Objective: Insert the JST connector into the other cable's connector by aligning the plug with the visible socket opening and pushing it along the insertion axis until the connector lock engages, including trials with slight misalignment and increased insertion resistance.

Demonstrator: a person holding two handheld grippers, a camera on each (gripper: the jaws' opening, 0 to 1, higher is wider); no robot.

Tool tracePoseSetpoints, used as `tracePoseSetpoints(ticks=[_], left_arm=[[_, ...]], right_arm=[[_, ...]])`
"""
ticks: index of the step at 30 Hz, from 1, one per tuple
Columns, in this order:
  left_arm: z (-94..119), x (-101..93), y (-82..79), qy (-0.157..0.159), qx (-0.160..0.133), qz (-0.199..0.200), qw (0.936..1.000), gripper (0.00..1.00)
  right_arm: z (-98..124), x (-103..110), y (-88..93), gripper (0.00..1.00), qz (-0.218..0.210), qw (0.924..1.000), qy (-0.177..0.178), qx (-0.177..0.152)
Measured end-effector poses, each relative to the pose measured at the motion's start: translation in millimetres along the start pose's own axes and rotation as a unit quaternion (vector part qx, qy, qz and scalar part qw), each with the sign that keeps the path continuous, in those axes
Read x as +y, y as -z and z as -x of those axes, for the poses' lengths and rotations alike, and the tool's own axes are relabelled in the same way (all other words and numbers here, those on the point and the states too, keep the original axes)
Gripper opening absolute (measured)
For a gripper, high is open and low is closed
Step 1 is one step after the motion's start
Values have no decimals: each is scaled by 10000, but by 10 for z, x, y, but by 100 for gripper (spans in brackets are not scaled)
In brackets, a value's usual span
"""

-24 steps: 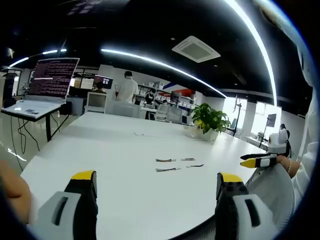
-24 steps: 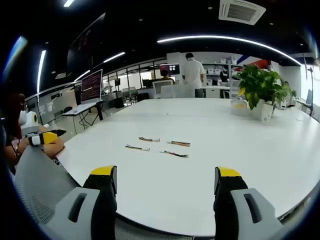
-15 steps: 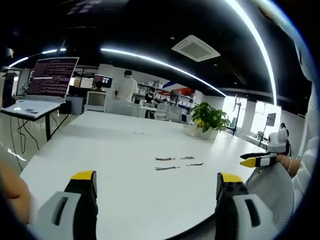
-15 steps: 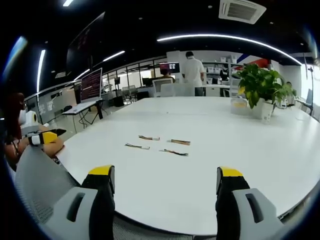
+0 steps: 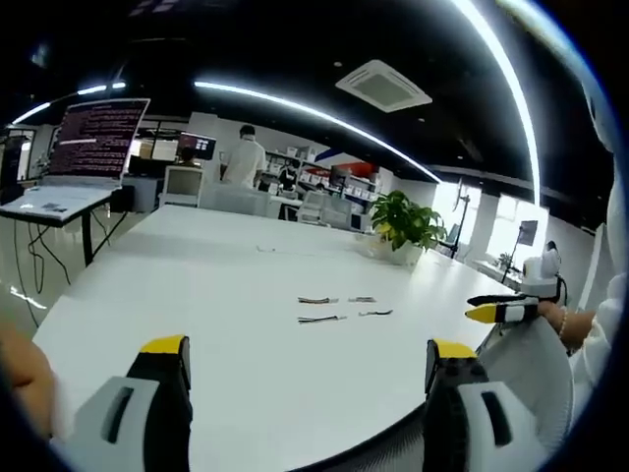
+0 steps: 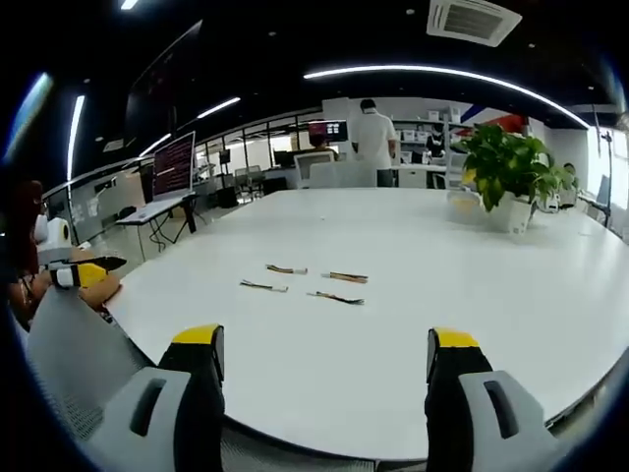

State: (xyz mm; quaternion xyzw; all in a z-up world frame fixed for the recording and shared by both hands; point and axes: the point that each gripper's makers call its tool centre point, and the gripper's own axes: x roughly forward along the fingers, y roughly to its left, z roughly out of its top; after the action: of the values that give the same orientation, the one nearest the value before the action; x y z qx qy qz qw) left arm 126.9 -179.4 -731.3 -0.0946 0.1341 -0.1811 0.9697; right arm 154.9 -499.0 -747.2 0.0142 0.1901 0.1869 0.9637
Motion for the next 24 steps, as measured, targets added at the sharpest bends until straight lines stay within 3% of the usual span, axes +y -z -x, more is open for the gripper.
tracePoseSetpoints(ticks=[17,19,24], left_arm=[[-12,34,44,104,192,7,9998,99],[-32,46,36,138,233,-46,9996,99],[-73,65,-18,159,246,-153,9995,99]], right_arm=[[5,-59,-17,79,-94,9999,62,-64],[-11,-44,22,80,-39,10000,30,84],[-17,-39,25,80,-45,9999,11,94]])
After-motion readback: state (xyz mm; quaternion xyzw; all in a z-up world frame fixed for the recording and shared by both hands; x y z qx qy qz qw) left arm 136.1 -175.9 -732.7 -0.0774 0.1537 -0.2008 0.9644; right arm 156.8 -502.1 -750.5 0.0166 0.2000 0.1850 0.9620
